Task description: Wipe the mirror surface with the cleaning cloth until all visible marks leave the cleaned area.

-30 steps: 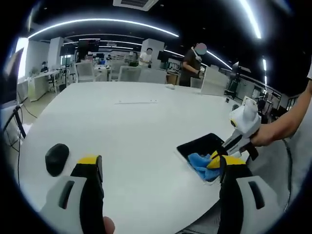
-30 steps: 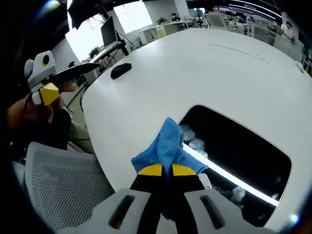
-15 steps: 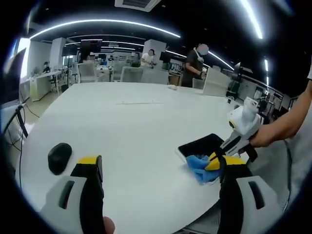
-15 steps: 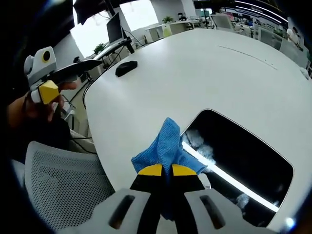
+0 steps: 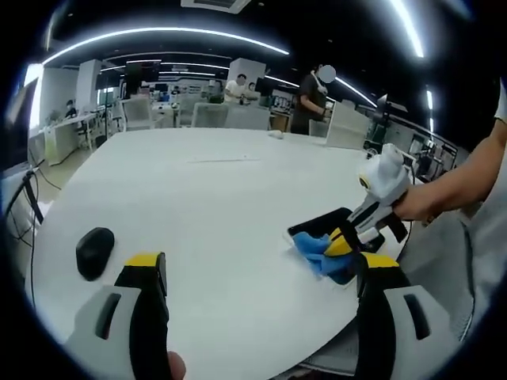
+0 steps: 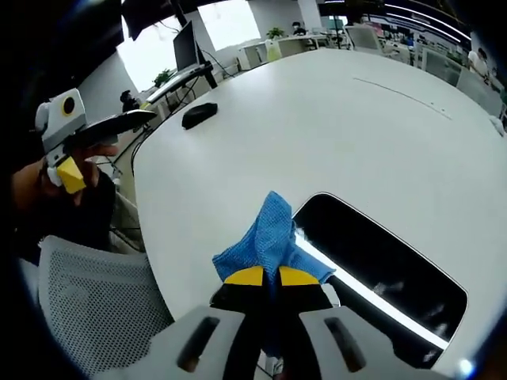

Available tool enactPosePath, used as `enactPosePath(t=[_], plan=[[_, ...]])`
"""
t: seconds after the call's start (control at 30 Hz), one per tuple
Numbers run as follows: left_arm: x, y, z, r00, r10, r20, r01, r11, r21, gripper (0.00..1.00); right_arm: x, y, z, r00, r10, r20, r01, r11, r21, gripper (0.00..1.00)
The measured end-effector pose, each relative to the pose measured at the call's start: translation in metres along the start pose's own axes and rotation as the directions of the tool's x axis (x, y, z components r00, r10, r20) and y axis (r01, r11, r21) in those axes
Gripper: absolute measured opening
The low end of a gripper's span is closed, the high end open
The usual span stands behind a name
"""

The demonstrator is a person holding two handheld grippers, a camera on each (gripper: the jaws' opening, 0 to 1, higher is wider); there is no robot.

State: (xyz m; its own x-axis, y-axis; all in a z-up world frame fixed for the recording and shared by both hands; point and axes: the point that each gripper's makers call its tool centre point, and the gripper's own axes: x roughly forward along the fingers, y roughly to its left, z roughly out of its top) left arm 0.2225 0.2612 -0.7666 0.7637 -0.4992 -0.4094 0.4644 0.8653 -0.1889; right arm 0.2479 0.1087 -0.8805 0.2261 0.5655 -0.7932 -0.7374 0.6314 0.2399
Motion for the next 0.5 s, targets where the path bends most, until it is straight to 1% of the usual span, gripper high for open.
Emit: enactPosePath(t=[0.1, 0.23, 0.47, 0.5], plan=[[0.003, 0.000, 0.000, 1.000, -0.007, -0.007, 0.007, 1.000, 0.002, 0.99, 0.002, -0.006, 0.005, 1.000, 0.003, -0.001, -0.003, 1.000, 0.001, 0.00], [0.007, -0.006, 0.003, 1.000, -0.026, -0.009, 0.026, 1.000, 0.008, 0.99, 0.005, -0.012, 0.012, 1.000, -0.004, 0.000, 0.004, 1.000, -0.008, 0.00], [0.008, 0.002, 0.003, 1.000, -0.019, -0.009, 0.019, 1.000, -0.005, 0.99, 0.009, -0.030, 0.028, 0.999, -0.032, -0.001, 0.032, 0.999, -0.020, 0.00], [0.009, 0.003, 0.002, 1.000, -0.019, -0.013, 0.019, 1.000, -0.004, 0.99, 0.012, -0.037, 0.031, 0.999, -0.037, -0.004, 0.037, 0.999, -0.027, 0.00]])
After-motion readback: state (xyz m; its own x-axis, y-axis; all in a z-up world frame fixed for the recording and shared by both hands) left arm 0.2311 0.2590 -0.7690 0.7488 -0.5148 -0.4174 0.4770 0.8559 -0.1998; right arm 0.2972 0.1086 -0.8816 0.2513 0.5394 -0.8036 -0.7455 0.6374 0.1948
